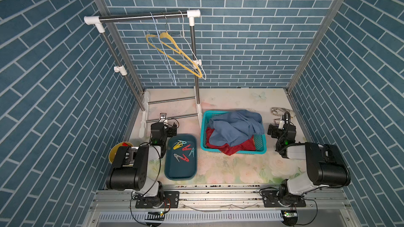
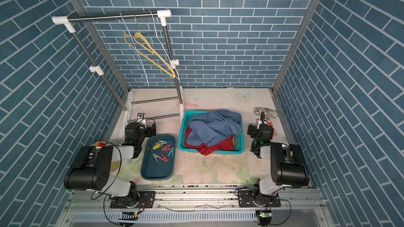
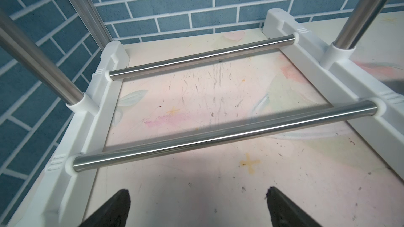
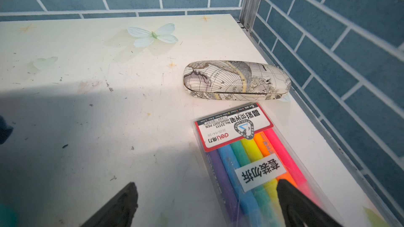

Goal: Remove the clothespins securing t-shirts to the hanger
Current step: Reset both arms

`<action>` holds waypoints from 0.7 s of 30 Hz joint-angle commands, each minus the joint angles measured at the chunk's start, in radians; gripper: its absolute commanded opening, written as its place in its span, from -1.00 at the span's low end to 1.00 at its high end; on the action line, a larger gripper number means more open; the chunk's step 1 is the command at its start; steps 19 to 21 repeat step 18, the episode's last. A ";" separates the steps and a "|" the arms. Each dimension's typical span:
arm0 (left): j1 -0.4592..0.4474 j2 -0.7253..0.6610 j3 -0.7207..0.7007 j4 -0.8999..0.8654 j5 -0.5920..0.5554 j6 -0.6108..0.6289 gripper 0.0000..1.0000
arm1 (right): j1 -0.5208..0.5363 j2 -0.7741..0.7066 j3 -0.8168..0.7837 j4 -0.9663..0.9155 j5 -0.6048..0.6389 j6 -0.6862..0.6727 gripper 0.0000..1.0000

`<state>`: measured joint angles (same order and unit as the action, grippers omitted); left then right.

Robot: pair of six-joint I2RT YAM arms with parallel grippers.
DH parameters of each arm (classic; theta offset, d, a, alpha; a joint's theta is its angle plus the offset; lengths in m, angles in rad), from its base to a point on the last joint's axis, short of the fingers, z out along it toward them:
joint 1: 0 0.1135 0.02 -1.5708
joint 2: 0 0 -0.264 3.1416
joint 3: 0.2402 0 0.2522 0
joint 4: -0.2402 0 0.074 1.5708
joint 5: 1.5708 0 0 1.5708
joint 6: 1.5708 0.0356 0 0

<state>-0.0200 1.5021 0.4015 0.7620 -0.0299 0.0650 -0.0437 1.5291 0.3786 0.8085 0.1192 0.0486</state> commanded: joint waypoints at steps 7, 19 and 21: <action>-0.006 0.006 0.016 0.007 -0.008 0.010 0.99 | 0.005 -0.003 0.014 0.029 -0.001 0.026 0.98; -0.006 0.004 0.016 0.007 -0.009 0.010 0.99 | 0.006 0.000 0.023 0.012 -0.043 0.007 0.98; -0.006 0.004 0.016 0.007 -0.009 0.010 0.99 | 0.006 0.000 0.023 0.012 -0.043 0.007 0.98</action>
